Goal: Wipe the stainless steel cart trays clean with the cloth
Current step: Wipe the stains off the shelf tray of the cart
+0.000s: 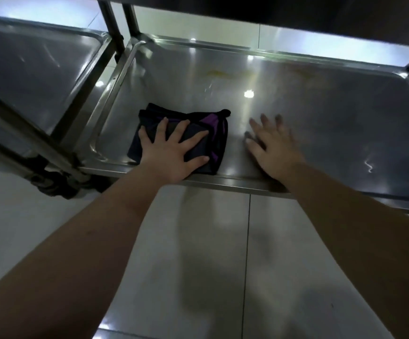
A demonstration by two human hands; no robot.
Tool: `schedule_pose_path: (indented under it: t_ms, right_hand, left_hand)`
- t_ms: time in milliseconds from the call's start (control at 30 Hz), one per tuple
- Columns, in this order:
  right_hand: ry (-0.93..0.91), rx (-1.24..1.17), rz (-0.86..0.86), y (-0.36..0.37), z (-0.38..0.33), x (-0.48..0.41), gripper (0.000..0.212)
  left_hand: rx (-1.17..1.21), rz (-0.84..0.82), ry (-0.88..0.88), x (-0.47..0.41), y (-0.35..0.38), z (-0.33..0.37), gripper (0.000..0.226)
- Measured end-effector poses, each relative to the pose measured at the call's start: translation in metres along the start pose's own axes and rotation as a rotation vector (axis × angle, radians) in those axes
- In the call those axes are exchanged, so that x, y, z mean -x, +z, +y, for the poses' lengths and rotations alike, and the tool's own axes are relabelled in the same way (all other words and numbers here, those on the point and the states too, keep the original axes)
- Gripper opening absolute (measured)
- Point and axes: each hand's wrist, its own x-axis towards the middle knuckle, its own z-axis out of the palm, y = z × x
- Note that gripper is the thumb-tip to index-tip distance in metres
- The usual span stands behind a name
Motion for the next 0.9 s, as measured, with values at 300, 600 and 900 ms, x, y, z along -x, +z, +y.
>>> schedule_pose_path:
  t_ms: [300,600,900]
  right_hand:
    - [-0.021,-0.002,0.003,0.027,-0.064,-0.034,0.056]
    - [-0.046,0.123,0.014,0.036,-0.066,-0.033,0.061]
    - [-0.041,0.165,0.012,0.034,-0.069,-0.03,0.061]
  left_hand:
    - [0.026,-0.027,-0.012,0.01,-0.009,-0.035,0.065]
    - [0.137,-0.049,-0.178,0.013,-0.02,-0.042,0.075]
    - [-0.008,-0.002,-0.173,-0.033,-0.019,-0.024,0.085]
